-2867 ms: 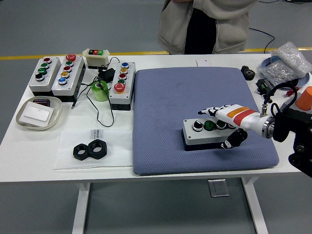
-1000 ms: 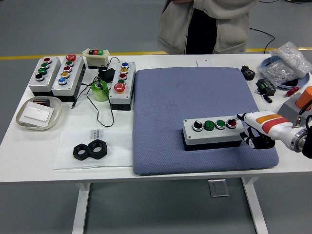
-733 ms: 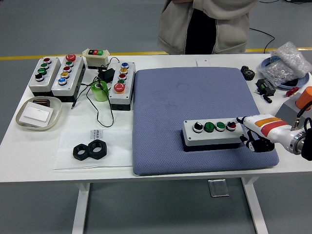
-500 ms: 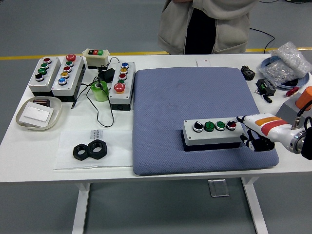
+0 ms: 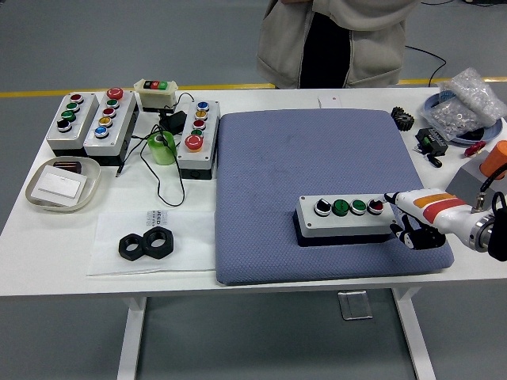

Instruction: Pick up the button,place it on the desk,press the button,press the button

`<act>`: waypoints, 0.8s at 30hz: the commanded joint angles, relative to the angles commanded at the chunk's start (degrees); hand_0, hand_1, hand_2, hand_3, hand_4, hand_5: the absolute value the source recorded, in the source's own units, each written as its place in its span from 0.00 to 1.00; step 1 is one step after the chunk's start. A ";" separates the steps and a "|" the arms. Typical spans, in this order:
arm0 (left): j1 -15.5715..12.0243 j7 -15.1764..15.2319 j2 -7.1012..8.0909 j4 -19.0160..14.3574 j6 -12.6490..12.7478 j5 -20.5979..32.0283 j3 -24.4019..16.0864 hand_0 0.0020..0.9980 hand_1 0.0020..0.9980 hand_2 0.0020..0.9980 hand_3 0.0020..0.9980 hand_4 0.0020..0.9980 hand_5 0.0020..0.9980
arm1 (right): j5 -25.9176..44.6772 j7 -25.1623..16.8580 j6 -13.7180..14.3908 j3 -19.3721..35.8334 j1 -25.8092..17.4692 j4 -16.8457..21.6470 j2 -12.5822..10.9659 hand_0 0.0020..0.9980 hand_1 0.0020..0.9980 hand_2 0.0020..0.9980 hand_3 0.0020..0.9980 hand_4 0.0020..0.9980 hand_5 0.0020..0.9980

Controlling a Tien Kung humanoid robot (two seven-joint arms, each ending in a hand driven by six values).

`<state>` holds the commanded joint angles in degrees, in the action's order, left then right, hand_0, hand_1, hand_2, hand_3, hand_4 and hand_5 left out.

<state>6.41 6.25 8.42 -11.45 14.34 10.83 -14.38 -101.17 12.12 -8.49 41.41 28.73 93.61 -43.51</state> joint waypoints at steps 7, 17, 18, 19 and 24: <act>0.14 0.05 -0.01 0.01 -0.03 0.25 0.13 0.73 0.82 0.88 0.83 0.64 1.00 | 0.05 0.11 0.62 0.12 -0.04 0.84 -0.18 0.29 0.07 0.20 0.79 0.46 0.00; 0.16 0.09 0.01 0.01 -0.04 0.39 0.22 0.73 0.83 0.88 0.83 0.64 1.00 | -0.29 0.19 2.66 3.93 -0.43 3.45 -1.11 0.29 0.07 0.20 0.79 0.46 0.00; 0.16 0.08 0.00 0.02 -0.04 0.37 0.18 0.73 0.83 0.88 0.83 0.64 1.00 | -0.34 0.21 2.64 4.12 -0.50 3.80 -1.16 0.29 0.07 0.20 0.79 0.46 0.00; 0.16 0.07 -0.01 0.02 -0.03 0.34 0.16 0.73 0.83 0.88 0.83 0.64 1.00 | -0.34 0.22 2.62 4.19 -0.52 3.94 -1.18 0.29 0.07 0.20 0.79 0.46 0.00; 0.23 0.04 -0.01 0.03 -0.03 0.28 0.15 0.73 0.83 0.88 0.83 0.64 1.00 | -0.40 0.31 1.86 3.96 -0.48 4.20 -1.18 0.29 0.07 0.20 0.79 0.46 0.00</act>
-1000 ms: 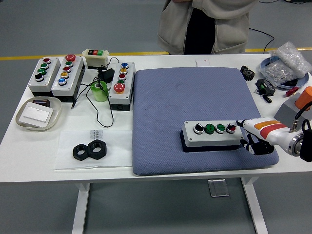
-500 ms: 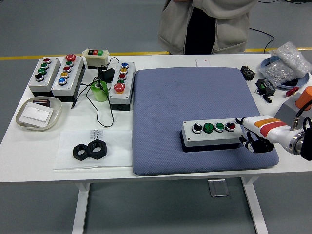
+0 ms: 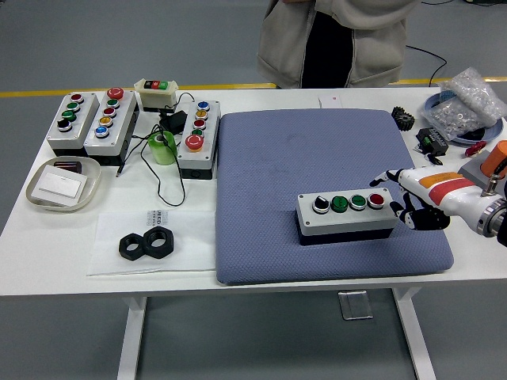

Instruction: Pick up the button,place it on the desk,press the button,press the button

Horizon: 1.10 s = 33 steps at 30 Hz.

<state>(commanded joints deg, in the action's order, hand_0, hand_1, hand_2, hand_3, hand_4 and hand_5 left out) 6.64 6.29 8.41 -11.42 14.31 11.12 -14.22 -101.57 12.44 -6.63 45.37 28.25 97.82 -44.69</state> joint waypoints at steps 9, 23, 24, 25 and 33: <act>0.03 -0.01 -0.02 0.00 -0.01 -0.01 -0.02 0.73 0.83 0.88 0.83 0.64 1.00 | -0.26 0.31 -1.20 -0.59 -0.39 -1.43 -0.07 0.29 0.08 0.21 0.79 0.47 0.00; 0.07 -0.03 -0.05 0.00 -0.03 -0.13 -0.09 0.73 0.83 0.88 0.83 0.64 1.00 | -0.14 0.34 -1.53 -3.46 0.22 -3.08 0.80 0.29 0.08 0.21 0.79 0.47 0.00; 0.08 -0.01 -0.04 0.00 -0.03 -0.09 -0.07 0.73 0.83 0.88 0.83 0.64 1.00 | -0.14 0.40 -1.69 -3.69 0.31 -3.12 0.83 0.29 0.08 0.21 0.79 0.47 0.00; 0.09 -0.01 -0.03 0.00 -0.04 -0.09 -0.06 0.73 0.83 0.88 0.83 0.64 1.00 | -0.15 0.48 -1.91 -4.00 0.43 -3.18 0.86 0.29 0.08 0.21 0.79 0.47 0.00; 0.06 -0.05 -0.04 -0.01 -0.03 -0.14 -0.11 0.73 0.83 0.88 0.83 0.64 1.00 | -0.17 0.64 -2.07 -4.26 0.43 -3.06 0.90 0.29 0.08 0.21 0.79 0.47 0.00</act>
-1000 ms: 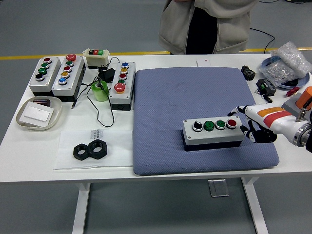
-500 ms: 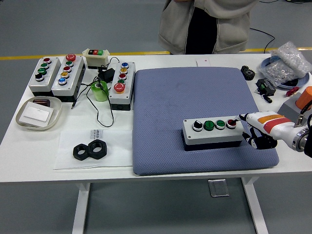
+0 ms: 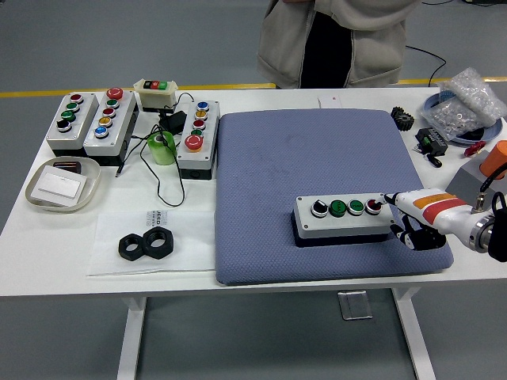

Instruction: Pick up the button,place it on the desk,press the button,press the button

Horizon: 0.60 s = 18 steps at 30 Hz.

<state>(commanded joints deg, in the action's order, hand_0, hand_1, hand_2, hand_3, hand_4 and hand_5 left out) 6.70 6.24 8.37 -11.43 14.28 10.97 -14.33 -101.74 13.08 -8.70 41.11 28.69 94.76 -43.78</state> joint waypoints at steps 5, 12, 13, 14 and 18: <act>-0.03 -0.04 0.01 -0.01 0.00 -0.15 -0.11 0.73 0.83 0.88 0.83 0.64 1.00 | -0.09 -0.29 1.72 2.44 -0.37 1.72 -0.32 0.29 0.08 0.21 0.79 0.47 0.00; 0.00 0.00 0.04 -0.02 0.00 -0.01 -0.01 0.73 0.83 0.88 0.83 0.64 1.00 | 0.09 -0.39 1.86 1.81 0.36 4.03 -0.22 0.29 0.08 0.21 0.79 0.47 0.00; 0.00 0.00 0.04 -0.02 0.00 -0.01 -0.01 0.73 0.83 0.88 0.83 0.64 1.00 | 0.07 -0.38 1.83 1.58 0.47 4.06 -0.09 0.29 0.08 0.21 0.79 0.47 0.00; 0.01 -0.01 0.03 -0.02 0.01 -0.03 -0.02 0.73 0.83 0.88 0.83 0.64 1.00 | 0.05 -0.35 1.78 1.17 0.68 3.97 0.21 0.29 0.08 0.21 0.79 0.47 0.00; 0.00 -0.01 0.00 -0.03 0.03 0.00 -0.03 0.73 0.83 0.88 0.83 0.64 1.00 | 0.11 -0.32 1.71 0.26 1.18 3.61 0.78 0.29 0.08 0.21 0.79 0.47 0.00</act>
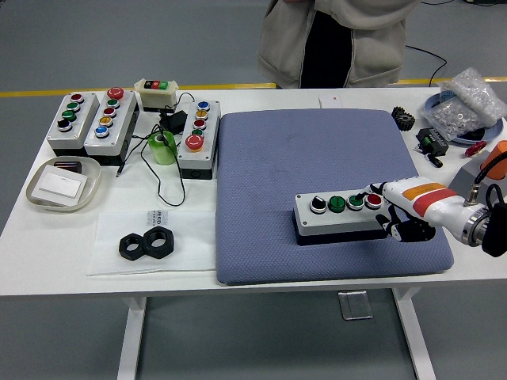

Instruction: Pick up the button,place it on the desk,press the button,press the button

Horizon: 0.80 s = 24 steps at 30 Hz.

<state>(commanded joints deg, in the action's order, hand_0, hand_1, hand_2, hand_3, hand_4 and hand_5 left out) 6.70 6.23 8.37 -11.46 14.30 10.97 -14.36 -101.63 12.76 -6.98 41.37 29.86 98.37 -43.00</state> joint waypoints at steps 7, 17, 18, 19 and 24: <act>-0.03 -0.03 0.00 -0.04 -0.02 -0.10 -0.04 0.73 0.83 0.88 0.83 0.64 1.00 | -0.06 0.01 0.06 -0.15 0.68 -1.16 1.39 0.29 0.08 0.21 0.79 0.47 0.00; 0.02 0.04 0.08 -0.07 -0.04 0.10 0.15 0.73 0.83 0.88 0.83 0.64 1.00 | 0.01 0.15 -0.63 -1.03 0.88 -3.18 2.30 0.29 0.08 0.21 0.79 0.47 0.00; 0.01 0.02 0.07 -0.06 -0.02 0.06 0.11 0.73 0.83 0.88 0.83 0.64 1.00 | 0.04 0.16 -0.70 -1.27 0.94 -3.32 2.33 0.29 0.08 0.21 0.79 0.47 0.00; 0.01 0.02 0.06 -0.06 -0.02 0.04 0.10 0.73 0.83 0.88 0.83 0.64 1.00 | 0.05 0.17 -0.73 -1.36 0.96 -3.37 2.34 0.29 0.08 0.21 0.79 0.47 0.00; -0.09 -0.10 0.01 -0.06 0.03 -0.39 -0.19 0.73 0.83 0.88 0.83 0.64 1.00 | 0.05 0.23 -1.05 -2.54 1.05 -4.27 2.86 0.29 0.08 0.21 0.79 0.47 0.00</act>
<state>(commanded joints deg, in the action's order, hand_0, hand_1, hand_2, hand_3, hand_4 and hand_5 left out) 6.61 6.13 8.38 -11.52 14.33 10.59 -14.55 -101.58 12.99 -8.03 38.83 30.91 94.10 -40.14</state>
